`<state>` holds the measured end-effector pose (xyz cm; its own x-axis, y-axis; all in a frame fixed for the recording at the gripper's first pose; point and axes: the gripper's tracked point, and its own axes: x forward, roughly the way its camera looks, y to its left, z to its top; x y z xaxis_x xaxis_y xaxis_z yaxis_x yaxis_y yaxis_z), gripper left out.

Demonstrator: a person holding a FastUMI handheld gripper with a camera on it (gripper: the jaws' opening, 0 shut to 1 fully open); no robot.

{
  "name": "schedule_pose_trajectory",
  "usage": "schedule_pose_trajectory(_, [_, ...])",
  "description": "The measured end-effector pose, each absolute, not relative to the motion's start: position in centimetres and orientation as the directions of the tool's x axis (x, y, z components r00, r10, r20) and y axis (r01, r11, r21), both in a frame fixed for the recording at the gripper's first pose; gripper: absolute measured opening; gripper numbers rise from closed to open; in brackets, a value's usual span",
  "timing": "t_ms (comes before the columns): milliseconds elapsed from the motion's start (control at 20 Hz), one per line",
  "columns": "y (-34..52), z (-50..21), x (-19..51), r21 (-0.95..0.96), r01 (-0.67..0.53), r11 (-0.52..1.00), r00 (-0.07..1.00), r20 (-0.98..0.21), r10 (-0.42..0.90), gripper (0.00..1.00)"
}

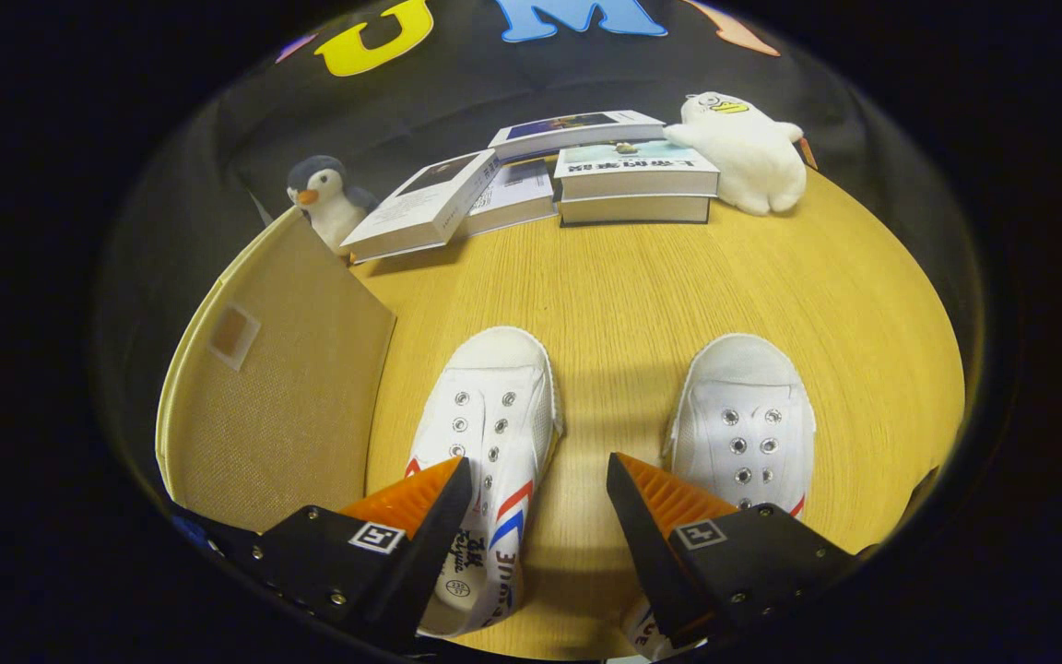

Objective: Open the storage box then place both shoes into the box .Put the left shoe in first, then the right shoe, with the right side of both shoes facing outward in a uniform manner.

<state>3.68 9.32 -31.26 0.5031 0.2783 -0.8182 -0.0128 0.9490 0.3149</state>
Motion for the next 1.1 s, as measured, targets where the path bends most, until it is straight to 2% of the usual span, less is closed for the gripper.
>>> schedule_pose_trajectory(100, [9.5, -31.8, 3.7, 0.321, -0.008, 0.947, 0.488, -0.826, 0.284, 0.83])
schedule_pose_trajectory(150, [10.1, -31.7, 3.7, 0.352, -0.012, 0.936, 0.483, -0.817, 0.314, 0.82])
schedule_pose_trajectory(300, [11.0, -31.9, 3.8, 0.392, 0.014, 0.920, 0.469, -0.815, 0.340, 0.46])
schedule_pose_trajectory(350, [10.9, -32.0, 3.8, 0.382, 0.006, 0.924, 0.468, -0.818, 0.335, 0.45])
schedule_pose_trajectory(450, [10.7, -31.8, 3.7, 0.395, 0.001, 0.919, 0.460, -0.816, 0.350, 0.36])
schedule_pose_trajectory(550, [10.2, -32.3, 3.8, 0.389, 0.040, 0.921, 0.455, -0.827, 0.329, 0.36])
schedule_pose_trajectory(600, [10.4, -32.1, 3.7, 0.398, 0.057, 0.916, 0.451, -0.829, 0.332, 0.15])
schedule_pose_trajectory(650, [10.3, -31.8, 3.8, 0.396, 0.065, 0.916, 0.456, -0.828, 0.325, 0.15])
schedule_pose_trajectory(700, [10.3, -31.9, 3.7, 0.397, 0.078, 0.915, 0.450, -0.832, 0.323, 0.05])
schedule_pose_trajectory(850, [10.3, -31.3, 3.6, 0.413, 0.114, 0.903, 0.445, -0.834, 0.326, 0.05])
schedule_pose_trajectory(1100, [10.5, -26.5, 4.4, 0.499, 0.144, 0.854, 0.483, -0.789, 0.380, 0.05])
